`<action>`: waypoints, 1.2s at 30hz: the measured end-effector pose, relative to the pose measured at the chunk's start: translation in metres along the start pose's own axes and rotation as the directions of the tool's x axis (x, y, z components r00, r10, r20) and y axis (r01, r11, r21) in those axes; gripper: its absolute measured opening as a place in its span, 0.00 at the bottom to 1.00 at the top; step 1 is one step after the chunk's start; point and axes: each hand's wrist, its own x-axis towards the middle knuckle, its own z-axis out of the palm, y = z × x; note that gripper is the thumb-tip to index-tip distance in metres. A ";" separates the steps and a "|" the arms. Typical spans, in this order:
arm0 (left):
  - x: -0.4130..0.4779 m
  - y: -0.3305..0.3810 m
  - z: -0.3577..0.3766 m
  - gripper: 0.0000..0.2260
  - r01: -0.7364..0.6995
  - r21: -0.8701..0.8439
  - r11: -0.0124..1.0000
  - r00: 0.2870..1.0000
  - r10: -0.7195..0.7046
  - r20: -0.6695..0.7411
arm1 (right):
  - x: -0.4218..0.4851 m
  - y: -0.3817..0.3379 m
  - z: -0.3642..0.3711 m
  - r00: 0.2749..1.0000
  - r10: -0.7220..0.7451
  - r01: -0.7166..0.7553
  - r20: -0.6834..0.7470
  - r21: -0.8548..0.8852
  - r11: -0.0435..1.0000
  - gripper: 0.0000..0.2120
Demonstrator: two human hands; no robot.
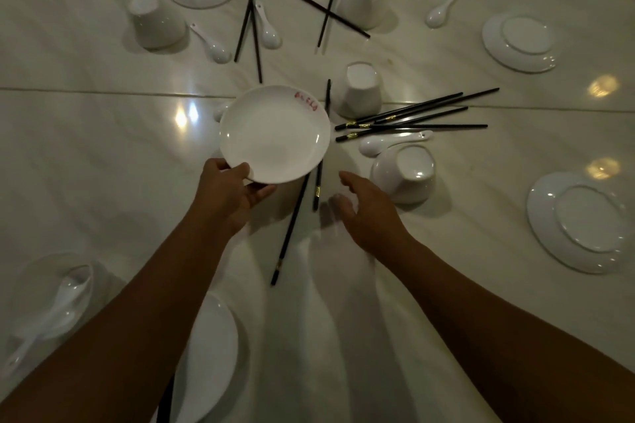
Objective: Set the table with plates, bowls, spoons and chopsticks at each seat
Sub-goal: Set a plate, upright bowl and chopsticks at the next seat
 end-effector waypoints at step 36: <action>-0.317 -0.304 0.229 0.04 -0.014 0.725 0.688 0.981 -0.132 0.144 | -0.270 0.298 -0.264 0.920 0.379 -0.370 -0.099 0.103 0.924 0.12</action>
